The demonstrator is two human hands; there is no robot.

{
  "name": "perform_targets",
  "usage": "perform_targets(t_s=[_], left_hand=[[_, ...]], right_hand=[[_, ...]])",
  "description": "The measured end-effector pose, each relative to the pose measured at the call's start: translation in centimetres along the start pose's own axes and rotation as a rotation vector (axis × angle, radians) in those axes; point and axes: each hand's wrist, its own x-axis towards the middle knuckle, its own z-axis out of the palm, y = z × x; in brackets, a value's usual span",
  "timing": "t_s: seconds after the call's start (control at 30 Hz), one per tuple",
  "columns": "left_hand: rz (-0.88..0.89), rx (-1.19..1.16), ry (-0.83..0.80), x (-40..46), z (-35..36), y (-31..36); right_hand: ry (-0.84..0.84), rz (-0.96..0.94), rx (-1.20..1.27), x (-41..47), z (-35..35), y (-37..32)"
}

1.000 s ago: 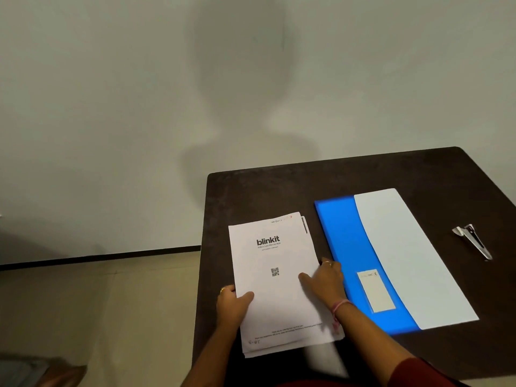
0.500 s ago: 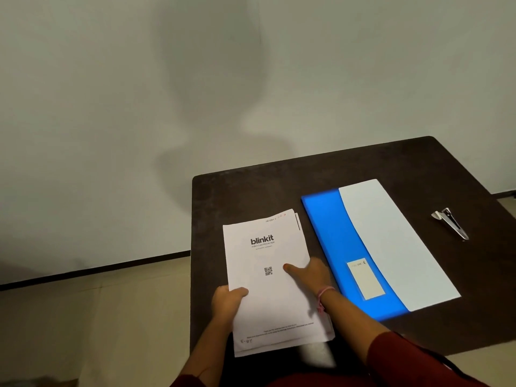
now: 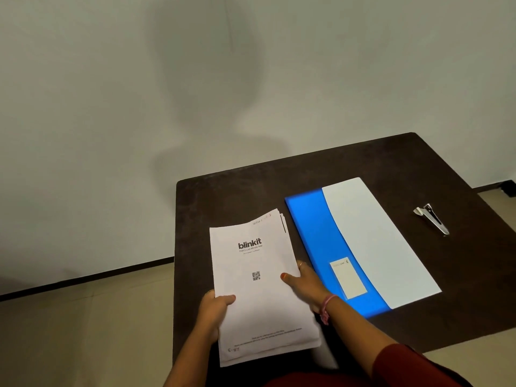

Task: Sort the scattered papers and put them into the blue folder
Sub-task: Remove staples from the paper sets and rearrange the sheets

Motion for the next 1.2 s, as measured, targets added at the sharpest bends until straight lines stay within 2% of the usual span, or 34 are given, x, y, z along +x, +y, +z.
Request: perform_targets(t_s=[0.23,0.63,0.9,1.2], left_hand=[[0.038,-0.084,-0.111,-1.4,3.3,2.4],[0.046,-0.154,-0.225,-5.6,18.5,4.6],[0.038,-0.169,-0.166,-5.3,26.5,3.9],[0.031,-0.124,-0.034,-5.1,28.9,2.8]], right_hand=[[-0.006,-0.11,0.016,0.1,-5.7,-2.3],[-0.031,-0.078,0.078,0.9,-22.3,-3.6],[-0.015,-0.008,0.071,3.5,-29.2,-1.6],[-0.045,-0.014,-0.048,6.2,-30.3,-0.5]])
